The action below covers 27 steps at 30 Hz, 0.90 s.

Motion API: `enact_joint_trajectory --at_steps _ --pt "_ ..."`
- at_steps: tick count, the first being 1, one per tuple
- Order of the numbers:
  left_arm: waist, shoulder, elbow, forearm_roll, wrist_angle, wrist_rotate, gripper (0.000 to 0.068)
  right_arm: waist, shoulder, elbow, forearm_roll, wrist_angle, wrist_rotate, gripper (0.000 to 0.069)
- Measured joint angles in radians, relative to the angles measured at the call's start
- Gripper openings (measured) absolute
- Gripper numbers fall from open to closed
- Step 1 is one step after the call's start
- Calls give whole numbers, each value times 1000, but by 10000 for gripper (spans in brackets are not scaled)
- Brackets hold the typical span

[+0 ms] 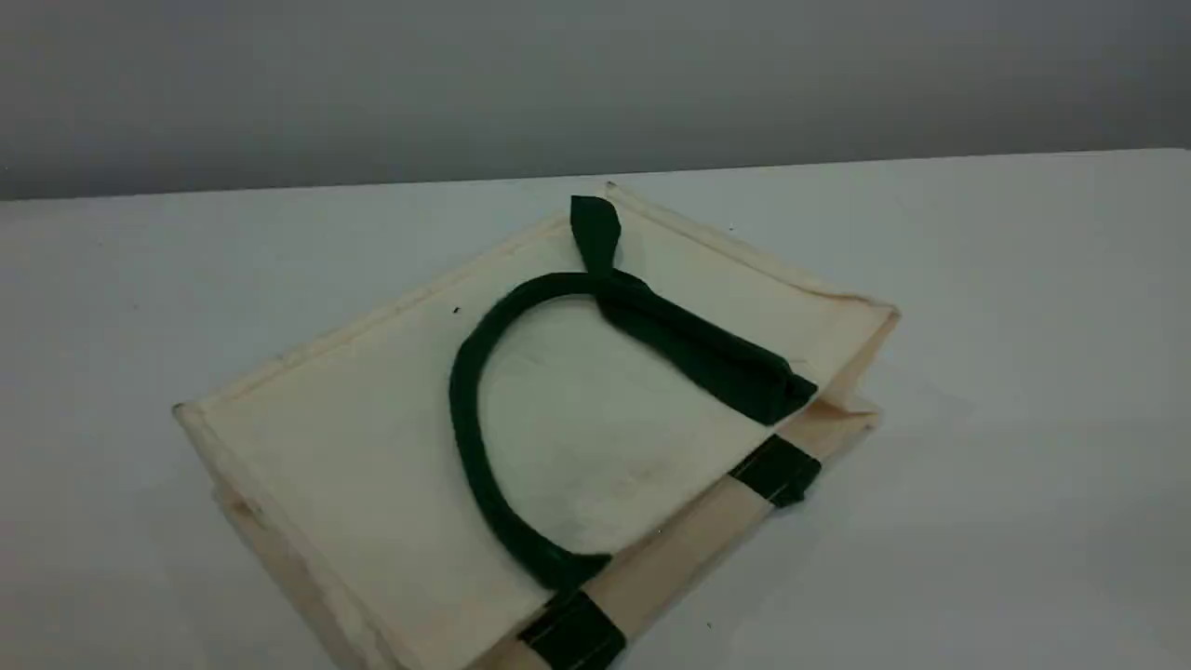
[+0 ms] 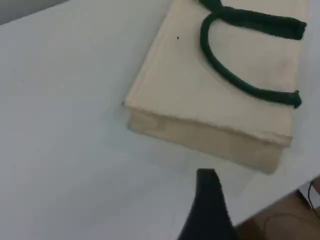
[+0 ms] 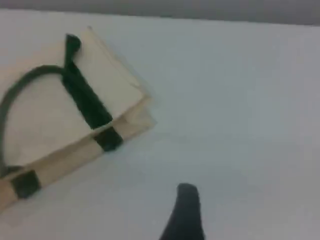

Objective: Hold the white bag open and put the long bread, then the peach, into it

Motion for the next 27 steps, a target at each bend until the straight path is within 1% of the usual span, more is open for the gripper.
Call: enact_joint_trajectory --at_steps 5,9,14,17,21,27 --pt "0 0 91 33 -77 -6 484 0 -11 97 -56 -82 0 579" --pt "0 1 138 61 -124 -58 484 0 -11 127 -75 -82 1 579" --pt "0 1 143 123 -119 -141 484 0 -11 130 -52 -88 3 568" --pt "0 1 153 168 -94 -202 484 0 -11 130 -52 -89 3 565" --pt "0 1 162 205 -76 -264 484 0 -11 130 -52 -89 3 565" --pt "0 1 162 206 -79 -265 484 0 -11 130 -52 -89 3 564"
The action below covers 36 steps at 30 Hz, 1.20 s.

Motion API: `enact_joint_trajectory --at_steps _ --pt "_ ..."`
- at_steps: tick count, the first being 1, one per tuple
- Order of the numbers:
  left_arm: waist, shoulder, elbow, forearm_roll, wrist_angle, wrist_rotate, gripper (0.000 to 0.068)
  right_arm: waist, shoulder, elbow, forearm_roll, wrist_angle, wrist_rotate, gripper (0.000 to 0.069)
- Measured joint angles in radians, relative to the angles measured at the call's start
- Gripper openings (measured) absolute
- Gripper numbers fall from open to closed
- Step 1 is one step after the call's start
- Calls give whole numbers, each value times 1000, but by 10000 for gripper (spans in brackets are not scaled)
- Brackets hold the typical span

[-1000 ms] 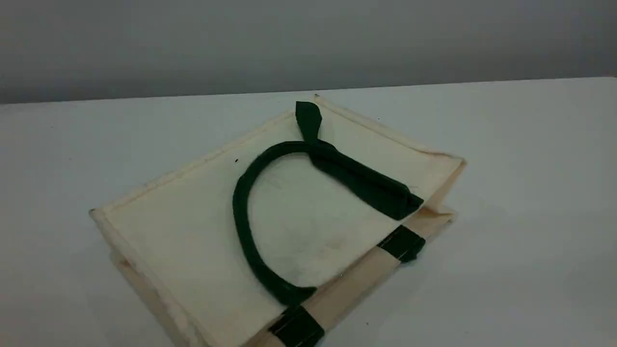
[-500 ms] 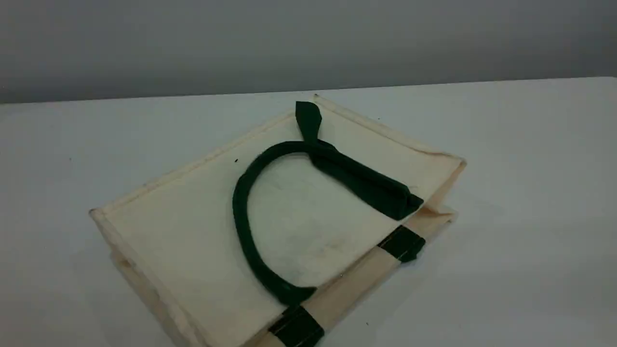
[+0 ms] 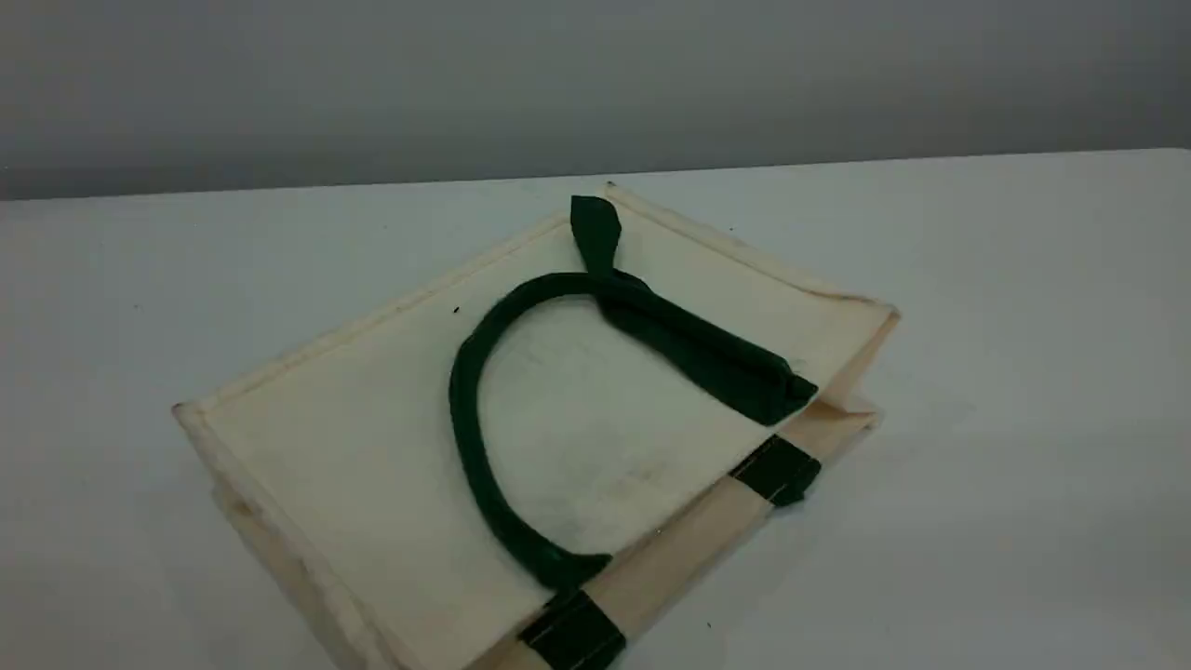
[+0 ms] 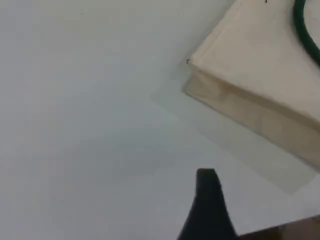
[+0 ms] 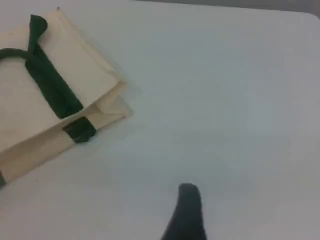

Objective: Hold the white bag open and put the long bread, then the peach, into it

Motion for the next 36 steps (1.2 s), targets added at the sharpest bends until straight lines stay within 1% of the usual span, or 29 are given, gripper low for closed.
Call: enact_joint_trajectory --at_steps 17,19,22,23,28,32,34,36 --pt "0 -12 -1 -3 -1 1 484 0 0 0 -1 0 0 563" --pt "6 -27 -1 -6 -1 1 484 0 0 0 -1 0 0 563" --pt "53 -52 -1 -6 -1 4 484 -1 -8 0 -1 0 0 563" --pt "76 -53 -1 -6 -1 5 484 -1 -11 0 -1 0 0 562" --pt "214 -53 -1 -6 -1 5 484 -7 -72 0 0 0 0 562" --pt "320 -53 -1 -6 -1 5 484 -33 -130 0 5 0 0 562" --pt "351 -53 -1 -5 -1 5 484 -38 -130 0 5 0 0 562" --pt "361 -53 -1 -5 -1 5 484 -48 -130 0 5 0 0 562"
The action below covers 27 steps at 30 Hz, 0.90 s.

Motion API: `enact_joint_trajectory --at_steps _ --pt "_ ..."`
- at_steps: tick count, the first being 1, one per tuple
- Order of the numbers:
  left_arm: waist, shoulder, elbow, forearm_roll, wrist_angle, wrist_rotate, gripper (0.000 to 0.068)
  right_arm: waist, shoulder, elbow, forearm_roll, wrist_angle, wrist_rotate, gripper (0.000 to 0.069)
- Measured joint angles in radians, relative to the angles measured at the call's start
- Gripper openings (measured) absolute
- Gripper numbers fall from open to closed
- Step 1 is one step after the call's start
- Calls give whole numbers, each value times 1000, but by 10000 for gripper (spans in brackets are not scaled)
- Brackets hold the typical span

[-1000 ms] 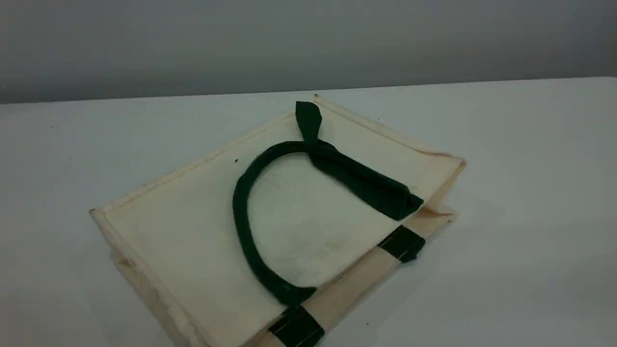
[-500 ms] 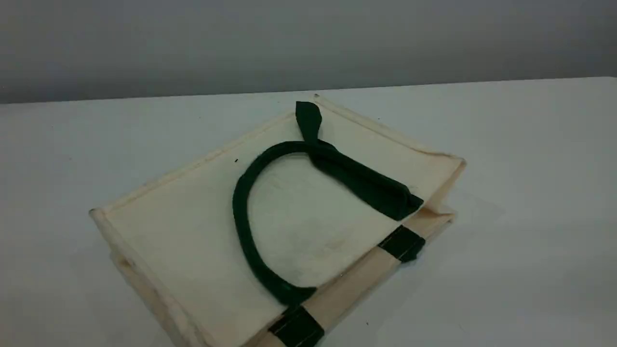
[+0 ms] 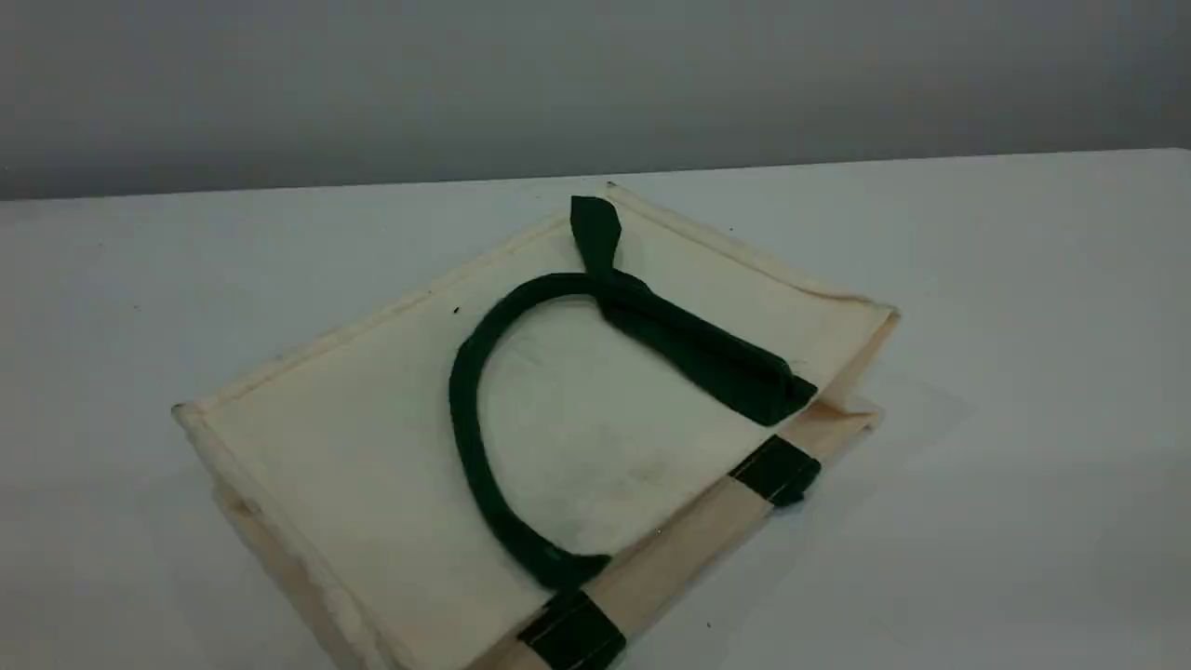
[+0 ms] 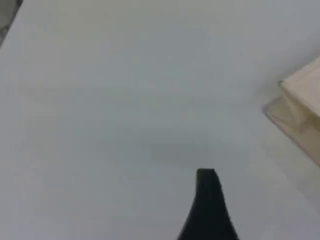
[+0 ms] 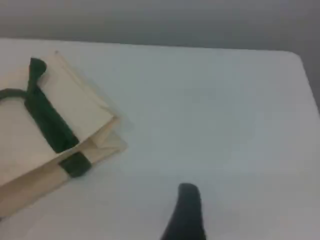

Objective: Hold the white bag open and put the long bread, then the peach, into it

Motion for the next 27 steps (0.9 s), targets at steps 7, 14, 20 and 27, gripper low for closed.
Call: enact_joint_trajectory --at_steps 7,14,20,27 --pt "0 -26 0 1 0 0 484 4 1 0 2 0 0 562" --pt "0 -91 0 1 0 -1 484 9 1 0 3 0 0 562" --pt "0 -116 0 1 0 -1 484 9 1 0 3 0 0 562" --pt "0 -115 0 1 0 -2 484 9 1 0 3 0 0 562"
